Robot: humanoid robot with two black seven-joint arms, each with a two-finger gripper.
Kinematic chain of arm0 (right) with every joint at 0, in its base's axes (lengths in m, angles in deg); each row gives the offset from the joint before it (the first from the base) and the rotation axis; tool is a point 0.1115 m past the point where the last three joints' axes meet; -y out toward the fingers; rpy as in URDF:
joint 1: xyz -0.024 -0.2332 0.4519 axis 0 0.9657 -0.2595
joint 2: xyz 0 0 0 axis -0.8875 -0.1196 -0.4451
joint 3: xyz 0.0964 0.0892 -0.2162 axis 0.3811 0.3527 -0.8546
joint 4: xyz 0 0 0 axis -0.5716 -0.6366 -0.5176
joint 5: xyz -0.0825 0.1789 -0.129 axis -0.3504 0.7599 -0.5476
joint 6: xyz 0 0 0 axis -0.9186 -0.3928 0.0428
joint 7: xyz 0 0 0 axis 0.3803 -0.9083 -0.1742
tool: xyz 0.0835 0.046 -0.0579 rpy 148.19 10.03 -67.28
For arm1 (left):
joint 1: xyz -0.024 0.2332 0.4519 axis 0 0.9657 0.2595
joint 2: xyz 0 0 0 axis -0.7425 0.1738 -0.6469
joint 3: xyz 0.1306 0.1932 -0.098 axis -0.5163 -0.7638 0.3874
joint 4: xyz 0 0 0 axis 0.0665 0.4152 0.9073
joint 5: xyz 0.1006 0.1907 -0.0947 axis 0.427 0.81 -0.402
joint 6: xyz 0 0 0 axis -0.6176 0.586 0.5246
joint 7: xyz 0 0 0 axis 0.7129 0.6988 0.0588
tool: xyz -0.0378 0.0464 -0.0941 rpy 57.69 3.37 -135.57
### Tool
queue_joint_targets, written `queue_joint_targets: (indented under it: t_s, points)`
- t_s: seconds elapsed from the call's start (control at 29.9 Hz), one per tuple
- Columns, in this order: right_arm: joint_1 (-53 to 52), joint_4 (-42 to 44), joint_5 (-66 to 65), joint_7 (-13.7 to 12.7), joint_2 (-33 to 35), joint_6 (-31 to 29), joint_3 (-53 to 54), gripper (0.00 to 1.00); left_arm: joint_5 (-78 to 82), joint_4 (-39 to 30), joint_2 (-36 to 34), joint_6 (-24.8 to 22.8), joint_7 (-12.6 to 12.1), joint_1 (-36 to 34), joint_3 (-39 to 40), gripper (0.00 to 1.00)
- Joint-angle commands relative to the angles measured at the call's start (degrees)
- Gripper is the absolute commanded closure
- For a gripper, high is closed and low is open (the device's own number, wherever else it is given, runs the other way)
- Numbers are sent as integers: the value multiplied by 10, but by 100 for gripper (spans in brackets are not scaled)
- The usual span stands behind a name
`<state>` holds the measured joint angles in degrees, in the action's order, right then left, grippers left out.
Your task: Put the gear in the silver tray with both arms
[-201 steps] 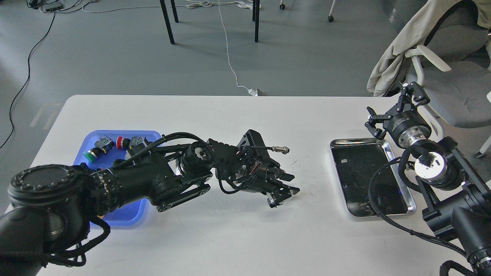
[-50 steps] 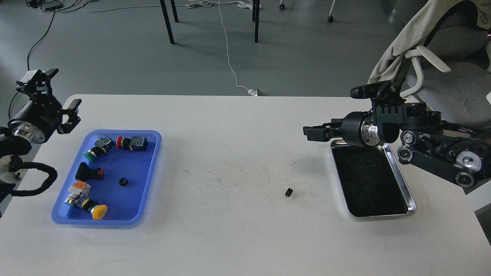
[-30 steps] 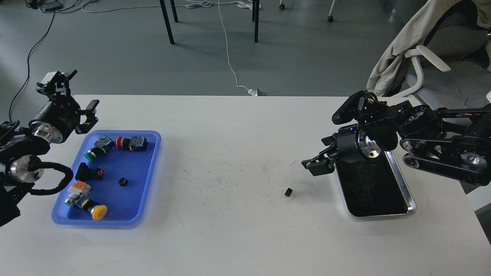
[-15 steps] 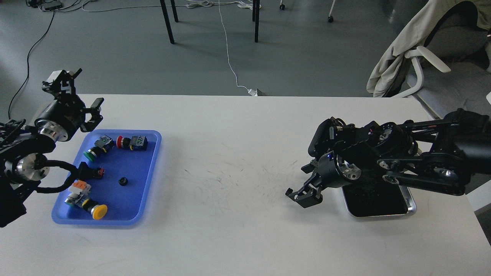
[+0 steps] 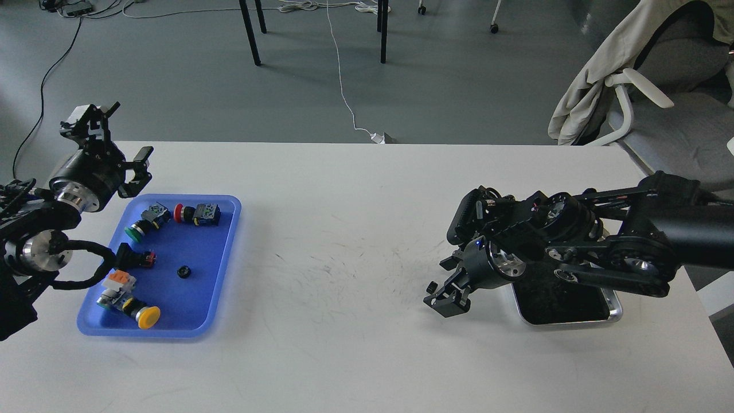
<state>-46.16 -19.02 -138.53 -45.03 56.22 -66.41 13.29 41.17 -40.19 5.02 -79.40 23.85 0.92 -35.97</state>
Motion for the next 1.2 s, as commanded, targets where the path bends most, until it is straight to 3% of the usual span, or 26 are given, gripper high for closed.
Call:
queue_joint_targets:
  t_s: [0.0,0.23,1.17]
  points:
    - [6,10,0,0,-5,0,1,19,-4,0,-1,-2,3,2,5,1]
    - [6,13,0,10,-20,0,1,34,1,0,-2,-2,6,6,8,1]
    - [3,34,1,21,-18,0,-9,36,1,2,-2,-3,8,13,8,1]
